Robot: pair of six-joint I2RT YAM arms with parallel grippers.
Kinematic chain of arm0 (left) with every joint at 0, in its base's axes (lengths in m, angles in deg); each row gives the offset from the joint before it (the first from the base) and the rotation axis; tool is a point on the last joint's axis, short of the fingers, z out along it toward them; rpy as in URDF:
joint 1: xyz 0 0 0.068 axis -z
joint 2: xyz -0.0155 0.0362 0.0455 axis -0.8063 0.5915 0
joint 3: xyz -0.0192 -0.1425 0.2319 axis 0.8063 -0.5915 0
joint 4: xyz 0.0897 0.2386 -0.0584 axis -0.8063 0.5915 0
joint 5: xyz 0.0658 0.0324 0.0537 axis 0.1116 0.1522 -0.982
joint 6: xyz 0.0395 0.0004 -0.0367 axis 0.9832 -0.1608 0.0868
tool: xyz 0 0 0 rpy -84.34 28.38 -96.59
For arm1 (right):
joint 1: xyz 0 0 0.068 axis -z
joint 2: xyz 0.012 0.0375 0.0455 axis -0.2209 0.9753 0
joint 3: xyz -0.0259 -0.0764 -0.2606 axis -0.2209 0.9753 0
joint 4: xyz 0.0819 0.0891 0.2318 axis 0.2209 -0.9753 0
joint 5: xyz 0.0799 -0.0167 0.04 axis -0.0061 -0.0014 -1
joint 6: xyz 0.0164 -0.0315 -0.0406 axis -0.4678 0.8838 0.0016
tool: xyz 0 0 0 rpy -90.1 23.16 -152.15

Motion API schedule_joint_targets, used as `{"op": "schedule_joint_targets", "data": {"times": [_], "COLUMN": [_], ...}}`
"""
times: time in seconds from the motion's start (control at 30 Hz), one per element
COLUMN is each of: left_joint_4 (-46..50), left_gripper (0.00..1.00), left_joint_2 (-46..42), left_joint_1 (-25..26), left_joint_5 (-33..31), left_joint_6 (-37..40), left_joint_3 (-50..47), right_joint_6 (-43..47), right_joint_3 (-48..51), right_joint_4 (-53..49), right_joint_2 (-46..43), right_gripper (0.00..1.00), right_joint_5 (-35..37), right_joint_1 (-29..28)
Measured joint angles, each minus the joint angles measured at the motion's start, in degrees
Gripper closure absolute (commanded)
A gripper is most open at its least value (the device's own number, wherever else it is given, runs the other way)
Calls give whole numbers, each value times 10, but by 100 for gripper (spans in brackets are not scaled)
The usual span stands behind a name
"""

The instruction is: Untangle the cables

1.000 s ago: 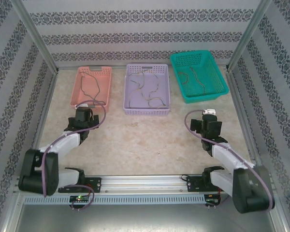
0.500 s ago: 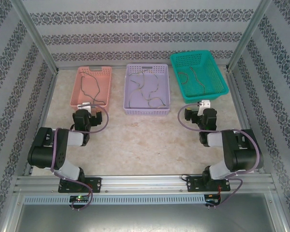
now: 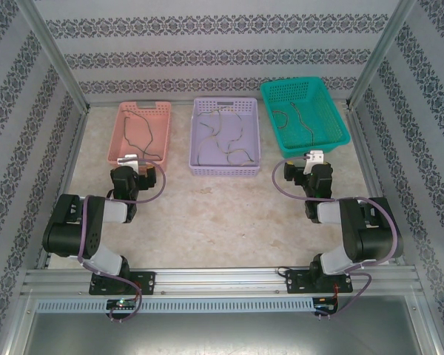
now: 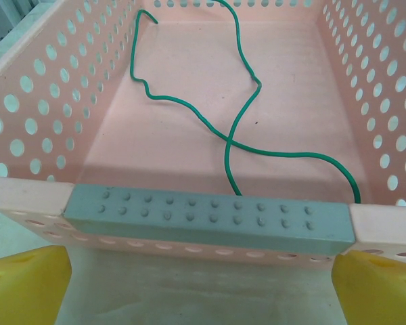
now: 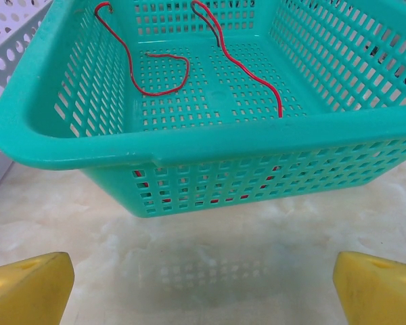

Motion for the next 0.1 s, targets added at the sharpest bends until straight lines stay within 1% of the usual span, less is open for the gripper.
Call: {"op": "schedule_joint_targets", "data": {"times": [0.1], "left_joint_4": [0], "left_gripper": [0], "left_joint_2": [0], "left_joint_1": [0], "left_joint_5": [0], "left_joint_6": [0], "left_joint_3": [0], "right_joint_6": [0], "right_joint_3": [-2], "right_joint_4": [-1], "right_joint_2": [0], "right_gripper": [2], "right_joint_5": [0], "right_joint_1": [0]}}
